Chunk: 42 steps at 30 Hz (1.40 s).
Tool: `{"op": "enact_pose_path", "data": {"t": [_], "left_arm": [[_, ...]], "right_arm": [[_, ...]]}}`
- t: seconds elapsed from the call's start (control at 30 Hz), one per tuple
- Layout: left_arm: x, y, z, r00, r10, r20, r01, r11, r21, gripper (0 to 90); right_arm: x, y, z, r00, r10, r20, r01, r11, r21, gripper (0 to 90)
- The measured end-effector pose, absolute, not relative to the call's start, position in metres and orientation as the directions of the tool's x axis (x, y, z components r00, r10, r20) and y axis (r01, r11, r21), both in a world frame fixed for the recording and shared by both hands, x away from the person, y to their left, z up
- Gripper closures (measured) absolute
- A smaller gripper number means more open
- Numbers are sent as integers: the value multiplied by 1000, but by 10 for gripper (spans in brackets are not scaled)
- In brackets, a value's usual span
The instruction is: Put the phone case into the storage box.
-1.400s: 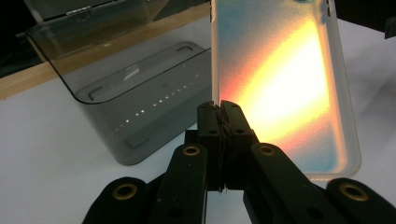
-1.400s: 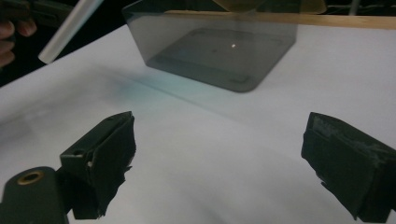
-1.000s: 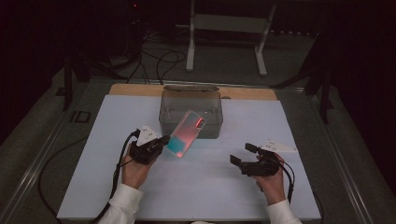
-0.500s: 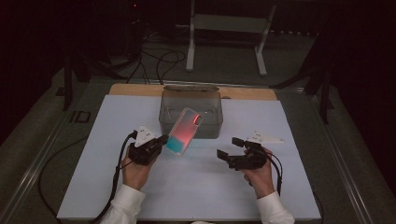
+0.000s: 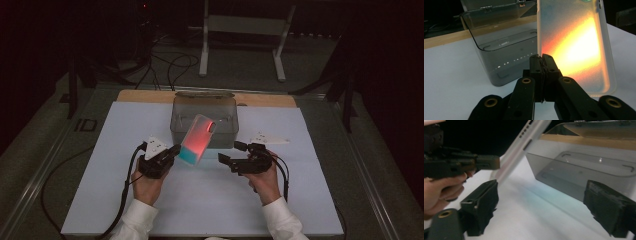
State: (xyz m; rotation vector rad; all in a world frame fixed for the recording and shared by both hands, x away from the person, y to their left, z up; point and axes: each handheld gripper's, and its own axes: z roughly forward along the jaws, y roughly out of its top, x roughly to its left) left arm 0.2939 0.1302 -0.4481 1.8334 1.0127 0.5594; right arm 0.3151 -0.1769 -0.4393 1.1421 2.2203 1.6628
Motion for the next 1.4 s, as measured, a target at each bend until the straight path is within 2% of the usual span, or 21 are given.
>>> {"op": "enact_pose_path", "data": {"t": [0.67, 0.77, 0.87, 1.07, 1.2, 1.4], "left_arm": [[289, 127, -446, 552, 832, -52, 392, -204, 897, 892], [288, 125, -446, 550, 833, -56, 392, -199, 898, 892], [288, 124, -447, 551, 833, -56, 393, -200, 898, 892], [287, 123, -447, 544, 837, -62, 393, -189, 900, 892], [286, 123, -447, 537, 841, -73, 392, -172, 904, 892], [284, 120, -448, 537, 839, -93, 398, -154, 904, 892]], "right_arm": [[330, -144, -425, -708, 620, 337, 506, 113, 855, 166], [330, -140, -427, -704, 620, 345, 514, 110, 851, 214], [330, -138, -428, -724, 585, 365, 513, 102, 852, 372], [330, -133, -431, -712, 578, 398, 540, 89, 837, 480], [328, -130, -432, -721, 562, 405, 541, 91, 836, 602], [325, -126, -431, -716, 567, 407, 536, 73, 841, 689]]}}
